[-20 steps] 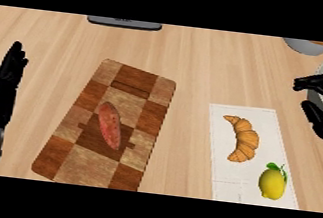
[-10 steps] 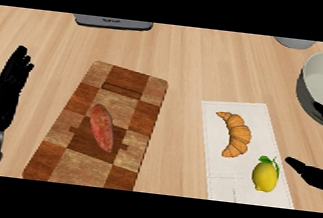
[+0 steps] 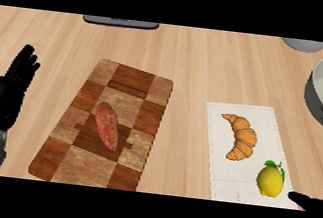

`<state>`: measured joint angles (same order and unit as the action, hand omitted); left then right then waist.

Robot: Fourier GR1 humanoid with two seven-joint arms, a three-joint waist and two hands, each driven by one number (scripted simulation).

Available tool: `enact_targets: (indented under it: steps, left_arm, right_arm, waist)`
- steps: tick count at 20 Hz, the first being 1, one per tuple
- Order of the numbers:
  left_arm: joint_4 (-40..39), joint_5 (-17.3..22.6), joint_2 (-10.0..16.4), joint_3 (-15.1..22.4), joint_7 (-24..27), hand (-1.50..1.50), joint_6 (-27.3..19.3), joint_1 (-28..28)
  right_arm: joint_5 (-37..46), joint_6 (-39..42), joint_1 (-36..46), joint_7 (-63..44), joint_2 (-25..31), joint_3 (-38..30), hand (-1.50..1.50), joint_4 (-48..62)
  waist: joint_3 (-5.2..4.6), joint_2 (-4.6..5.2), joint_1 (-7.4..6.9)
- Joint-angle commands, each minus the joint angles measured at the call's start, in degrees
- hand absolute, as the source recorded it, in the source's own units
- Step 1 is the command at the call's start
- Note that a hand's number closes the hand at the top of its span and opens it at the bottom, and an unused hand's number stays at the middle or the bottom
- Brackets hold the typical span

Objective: Pick the croissant from the placemat and place it in the bowl

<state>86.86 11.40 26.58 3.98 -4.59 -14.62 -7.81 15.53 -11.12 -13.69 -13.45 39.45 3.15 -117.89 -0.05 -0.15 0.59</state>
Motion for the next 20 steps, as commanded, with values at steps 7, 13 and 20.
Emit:
enact_targets:
  steps: [7,13,20]
  left_arm:
    - [0.68,-2.07,-1.48,-0.16,-0.05,0.00,1.36,-0.02]
    - [-0.77,-2.08,-1.72,-0.55,0.34,0.00,2.97,-1.45]
    - [1.68,-1.88,-1.69,-2.65,-1.08,0.00,3.71,1.64]
  right_arm:
    - [-3.29,18.28,19.59,-19.96,7.50,1.53,-1.50,3.23]
    - [-7.49,30.39,32.15,-26.19,8.64,6.84,-1.50,13.58]
    - [-8.62,39.65,37.39,-26.85,2.24,11.50,-1.50,22.22]
  waist:
    - [-0.06,0.42,-2.32]
    - [-0.07,0.69,-3.05]
    - [0.03,0.19,-1.54]
